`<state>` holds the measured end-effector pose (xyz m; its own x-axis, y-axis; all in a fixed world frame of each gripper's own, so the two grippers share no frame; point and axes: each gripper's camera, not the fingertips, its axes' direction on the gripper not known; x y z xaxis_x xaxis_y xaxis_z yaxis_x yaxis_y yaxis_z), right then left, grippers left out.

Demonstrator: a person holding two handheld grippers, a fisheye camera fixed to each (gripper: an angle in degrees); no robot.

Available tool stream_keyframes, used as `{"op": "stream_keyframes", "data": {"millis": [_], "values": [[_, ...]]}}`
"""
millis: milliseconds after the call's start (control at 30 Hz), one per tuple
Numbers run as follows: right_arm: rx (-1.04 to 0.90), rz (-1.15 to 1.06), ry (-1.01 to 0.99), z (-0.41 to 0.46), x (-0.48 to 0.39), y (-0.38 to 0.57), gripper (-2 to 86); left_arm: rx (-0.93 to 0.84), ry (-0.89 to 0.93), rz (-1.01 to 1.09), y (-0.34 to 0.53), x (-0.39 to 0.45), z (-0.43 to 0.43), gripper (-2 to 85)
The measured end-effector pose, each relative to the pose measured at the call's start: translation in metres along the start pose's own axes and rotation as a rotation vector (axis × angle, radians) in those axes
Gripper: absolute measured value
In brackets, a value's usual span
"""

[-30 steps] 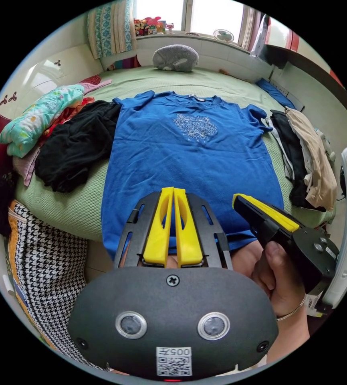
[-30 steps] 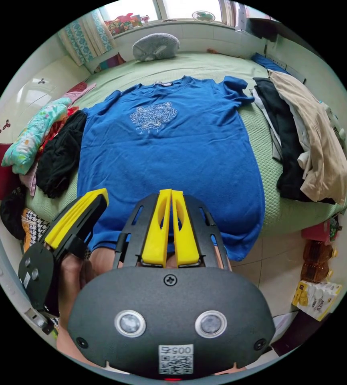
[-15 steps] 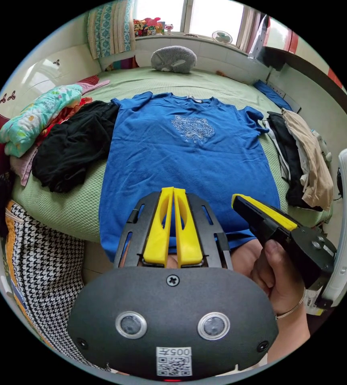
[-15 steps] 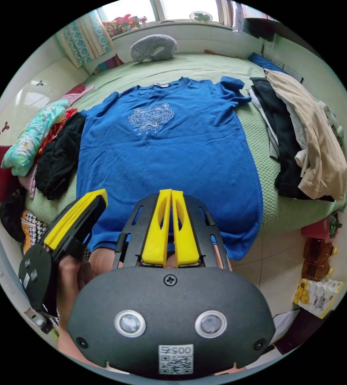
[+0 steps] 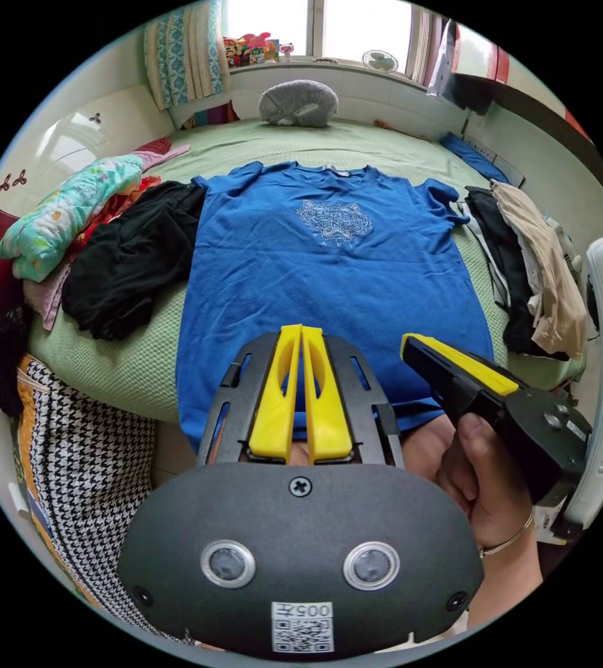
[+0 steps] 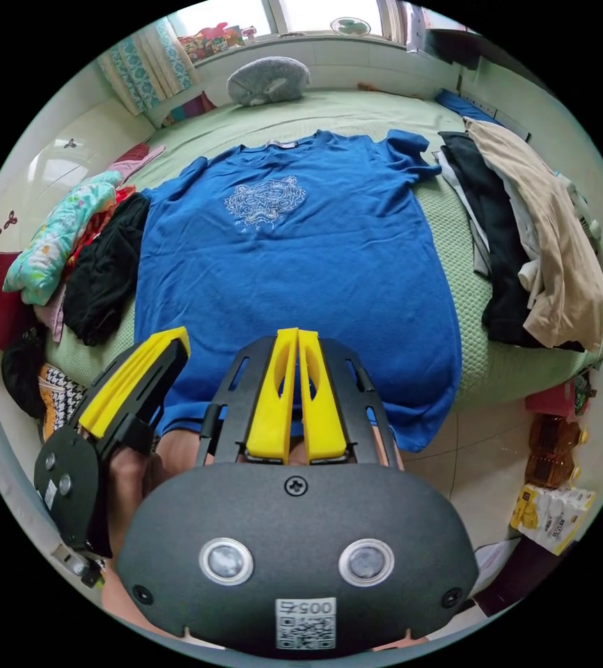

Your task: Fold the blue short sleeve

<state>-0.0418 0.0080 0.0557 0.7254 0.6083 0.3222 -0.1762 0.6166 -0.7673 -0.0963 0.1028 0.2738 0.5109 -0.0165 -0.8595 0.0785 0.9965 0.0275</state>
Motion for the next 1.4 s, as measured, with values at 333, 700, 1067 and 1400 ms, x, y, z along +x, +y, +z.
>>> {"op": "stream_keyframes", "data": {"millis": [333,700,1067,1400], "values": [[-0.008,-0.006,0.007,0.0022,-0.0007,0.0012,-1.3,0.008,0.010,-0.002,0.0027,0.0004,-0.0020,-0.7],[-0.009,-0.006,0.015,0.0040,-0.0024,0.0033,-1.2,0.015,0.024,-0.011,0.0057,-0.0006,-0.0043,-0.7],[-0.008,-0.008,0.012,0.0052,-0.0033,0.0047,-1.3,0.010,0.022,-0.011,0.0073,0.0011,-0.0055,-0.7],[-0.005,-0.002,-0.001,0.0055,-0.0018,0.0051,-1.2,0.015,0.011,0.002,0.0088,0.0053,-0.0079,-0.7]]}}
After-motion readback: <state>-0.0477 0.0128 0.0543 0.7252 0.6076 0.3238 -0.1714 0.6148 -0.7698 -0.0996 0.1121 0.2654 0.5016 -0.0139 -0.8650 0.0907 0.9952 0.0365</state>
